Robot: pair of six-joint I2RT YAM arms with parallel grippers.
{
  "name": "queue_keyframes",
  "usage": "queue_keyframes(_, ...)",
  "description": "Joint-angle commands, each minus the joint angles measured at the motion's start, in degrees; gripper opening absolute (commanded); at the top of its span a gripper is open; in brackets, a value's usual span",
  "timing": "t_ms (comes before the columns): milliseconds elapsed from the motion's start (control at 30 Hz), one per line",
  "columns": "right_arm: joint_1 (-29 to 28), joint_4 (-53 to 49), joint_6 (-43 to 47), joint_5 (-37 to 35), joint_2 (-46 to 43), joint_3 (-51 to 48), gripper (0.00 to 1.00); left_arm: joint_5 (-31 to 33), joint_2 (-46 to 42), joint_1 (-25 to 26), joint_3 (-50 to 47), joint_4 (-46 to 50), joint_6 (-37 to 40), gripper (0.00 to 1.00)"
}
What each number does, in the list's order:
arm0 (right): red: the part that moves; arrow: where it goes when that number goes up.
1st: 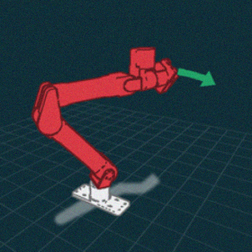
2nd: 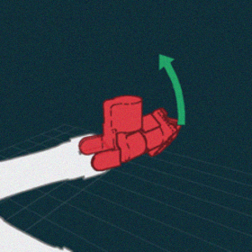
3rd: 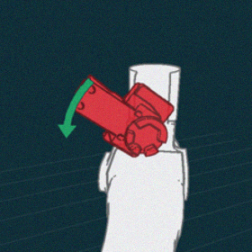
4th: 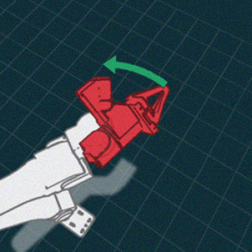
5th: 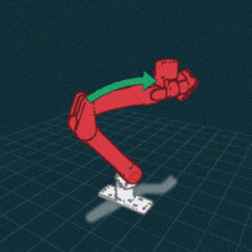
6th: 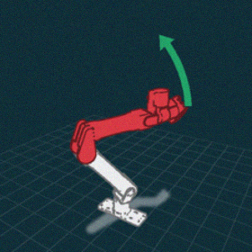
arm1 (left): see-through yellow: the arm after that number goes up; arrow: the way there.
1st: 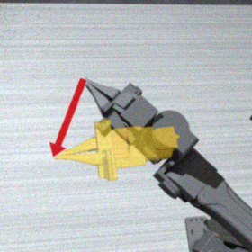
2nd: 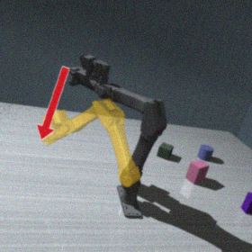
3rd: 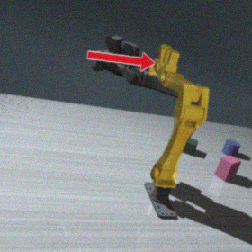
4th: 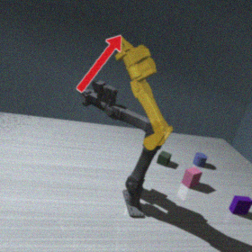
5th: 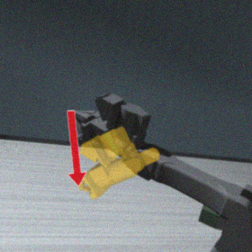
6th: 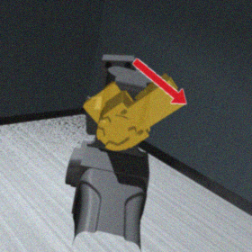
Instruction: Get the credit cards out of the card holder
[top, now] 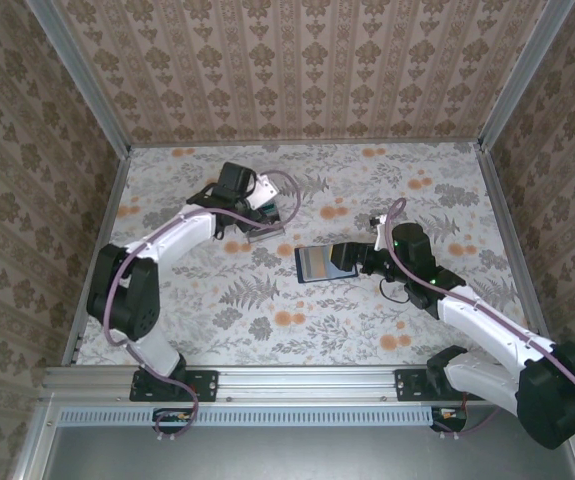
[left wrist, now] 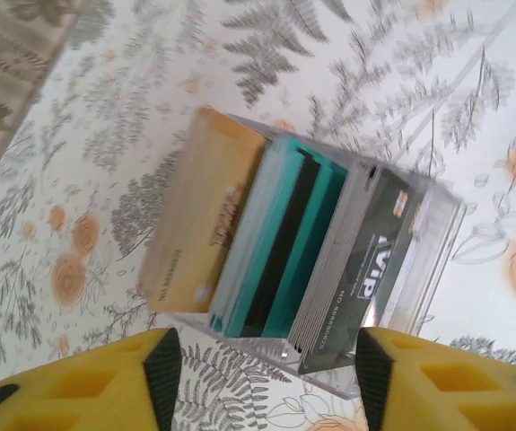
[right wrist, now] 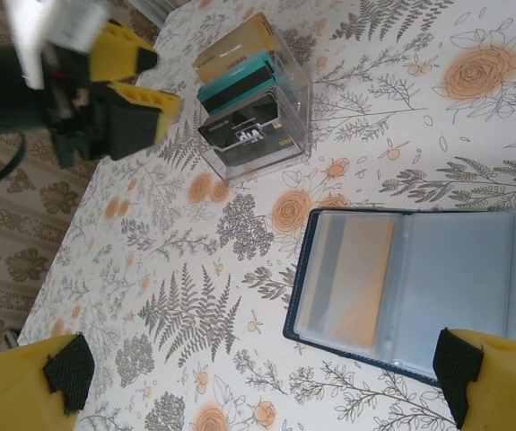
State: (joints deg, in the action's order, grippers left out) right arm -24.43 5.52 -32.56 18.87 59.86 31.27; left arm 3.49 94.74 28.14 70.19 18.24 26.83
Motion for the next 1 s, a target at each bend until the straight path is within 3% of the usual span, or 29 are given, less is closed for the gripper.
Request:
queue_keyframes(0, -0.45, -1.64, 2.0, -2.26, 1.03, -0.16, 0.97, -3.29, -6.72, -0.98, -0.93, 0.86, -13.96, 0.74)
queue_keyframes(33, -0.57, -2.38, 2.21, -3.11, 1.5, 0.13, 0.94, -1.66, -8.16, -1.14, -1.67, 0.6, -18.97, 0.83)
queue_keyframes(133, -0.89, -5.36, 2.96, -6.92, 3.41, 1.35, 0.86, -5.07, -12.47, -1.6, -4.0, 1.2, -30.74, 0.85)
queue_keyframes(200, -0.97, -6.9, 3.11, -9.78, 4.9, 1.93, 0.82, -8.11, -15.93, -1.6, -7.48, -0.96, -37.5, 0.84)
queue_keyframes(367, -0.98, -9.95, 3.14, -14.24, 11.68, 4.17, 0.57, -15.41, -22.36, -1.6, -15.87, -4.29, -56.06, 0.77)
queue_keyframes(433, -0.98, -10.54, 2.7, -15.42, 14.4, 4.97, 0.52, -18.71, -22.67, -1.61, -18.18, -5.02, -61.16, 0.75)
queue_keyframes(533, -0.84, -11.46, 2.4, -17.84, 17.28, 6.19, 0.46, -21.4, -22.71, -0.66, -23.9, -11.44, -67.03, 0.69)
queue_keyframes(667, -0.54, -11.11, 2.54, -18.04, 21.76, 7.63, 0.43, -19.41, -21.56, 3.64, -29.75, -18.94, -72.59, 0.66)
queue_keyframes(800, -0.54, -11.01, 2.73, -18.11, 26.2, 9.69, 0.39, -16.69, -18.47, 8.22, -29.9, -21.66, -74.31, 0.63)
queue_keyframes(967, -0.54, -11.74, 2.67, -16.61, 31.07, 11.97, 0.34, -17.93, -10.78, 11.38, -27.87, -26.44, -76.34, 0.55)
